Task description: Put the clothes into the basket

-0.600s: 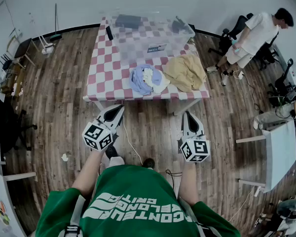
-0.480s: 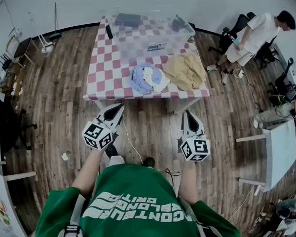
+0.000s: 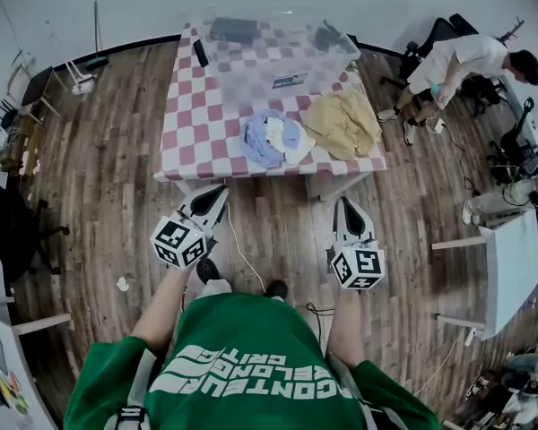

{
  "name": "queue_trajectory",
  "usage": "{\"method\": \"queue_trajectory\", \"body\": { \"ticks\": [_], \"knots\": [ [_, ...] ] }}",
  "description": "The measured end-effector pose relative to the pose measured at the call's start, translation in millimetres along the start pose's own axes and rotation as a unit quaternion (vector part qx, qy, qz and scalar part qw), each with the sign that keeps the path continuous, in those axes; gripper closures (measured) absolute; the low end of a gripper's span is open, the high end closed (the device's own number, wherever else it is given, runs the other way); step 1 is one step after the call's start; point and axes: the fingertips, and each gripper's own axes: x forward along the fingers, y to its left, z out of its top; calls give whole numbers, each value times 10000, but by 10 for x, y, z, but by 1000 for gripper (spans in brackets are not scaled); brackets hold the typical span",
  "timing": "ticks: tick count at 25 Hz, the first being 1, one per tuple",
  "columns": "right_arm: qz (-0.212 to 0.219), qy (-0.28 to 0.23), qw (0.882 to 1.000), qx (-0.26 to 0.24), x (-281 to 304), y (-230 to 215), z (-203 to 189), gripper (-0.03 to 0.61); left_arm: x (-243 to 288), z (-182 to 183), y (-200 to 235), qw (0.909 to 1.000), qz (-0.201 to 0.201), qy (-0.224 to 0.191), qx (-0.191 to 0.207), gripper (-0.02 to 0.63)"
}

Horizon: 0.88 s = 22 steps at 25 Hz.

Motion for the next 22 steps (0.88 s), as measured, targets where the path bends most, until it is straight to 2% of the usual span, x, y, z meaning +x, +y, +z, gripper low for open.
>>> {"method": "queue_trajectory", "body": {
  "ticks": [11, 16, 22],
  "knots": [
    [-349, 43, 9994, 39, 298, 634, -52, 572, -338, 30, 647, 9990, -428, 95, -62, 611],
    [-301, 76, 9995, -64, 467, 1082, -64, 572, -545, 44, 970, 9985, -535, 135, -58, 611],
    [-358, 209, 9987, -284, 524, 1225, -47, 572, -498, 36, 1094, 9975, -678, 151, -145, 611]
  ]
}}
